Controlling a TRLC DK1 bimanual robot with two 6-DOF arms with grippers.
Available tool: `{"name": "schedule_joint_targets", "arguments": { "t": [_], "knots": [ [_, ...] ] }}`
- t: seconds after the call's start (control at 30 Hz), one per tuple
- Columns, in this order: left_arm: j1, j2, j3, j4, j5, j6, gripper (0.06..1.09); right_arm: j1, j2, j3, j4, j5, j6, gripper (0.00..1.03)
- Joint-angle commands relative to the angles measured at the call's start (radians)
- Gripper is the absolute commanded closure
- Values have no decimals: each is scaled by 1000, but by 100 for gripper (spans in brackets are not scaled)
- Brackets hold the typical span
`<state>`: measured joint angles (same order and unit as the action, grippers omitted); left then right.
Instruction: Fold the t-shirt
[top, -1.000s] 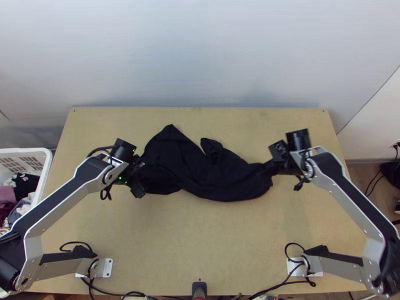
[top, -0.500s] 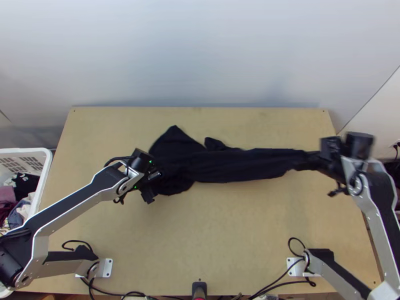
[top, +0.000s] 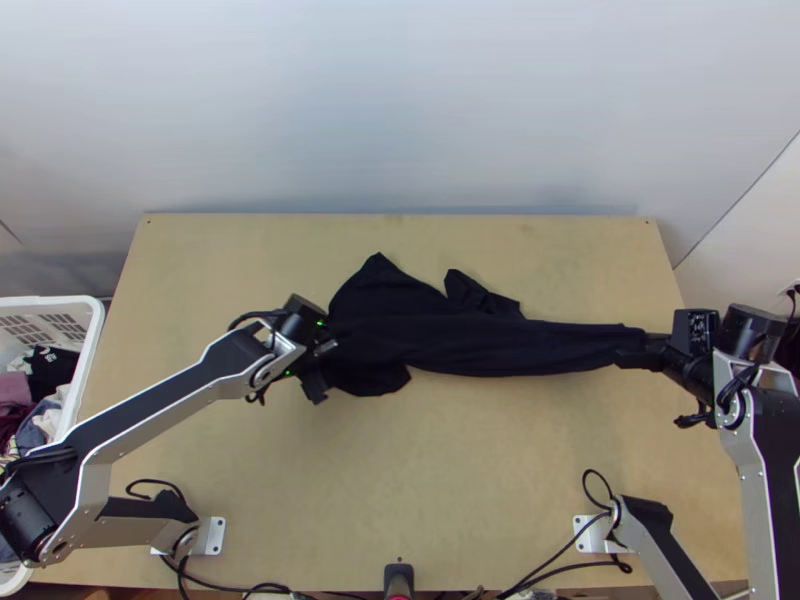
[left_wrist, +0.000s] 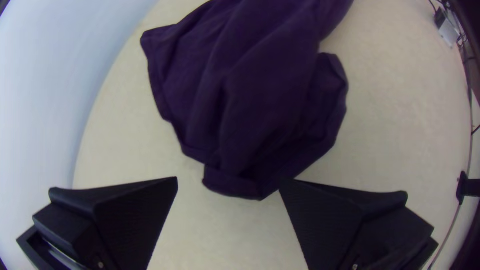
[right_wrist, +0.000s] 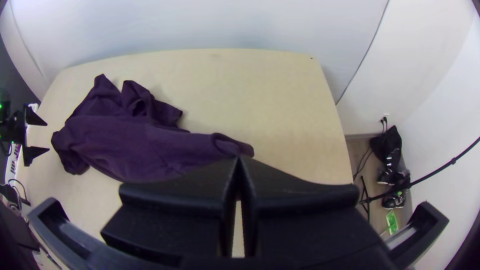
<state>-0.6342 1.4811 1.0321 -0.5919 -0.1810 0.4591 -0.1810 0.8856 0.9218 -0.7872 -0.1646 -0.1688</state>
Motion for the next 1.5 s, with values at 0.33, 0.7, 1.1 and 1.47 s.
{"name": "schedule_joint_targets", "arguments": {
  "t": [0.33, 0.7, 1.1, 1.47],
  "knots": [
    [-102, 196, 91, 6, 101, -69, 13, -3, -31, -11, -14, 2, 8, 100],
    [-4, 174, 28, 155, 144, 3, 91, -2, -43, 5, -20, 0, 6, 100],
    [283, 24, 204, -77, 488, -82, 105, 267, 18, 241, -142, 0, 129, 100],
    [406, 30, 675, -416, 724, 15, 105, 414, 96, 407, -238, -3, 160, 100]
  ]
}}
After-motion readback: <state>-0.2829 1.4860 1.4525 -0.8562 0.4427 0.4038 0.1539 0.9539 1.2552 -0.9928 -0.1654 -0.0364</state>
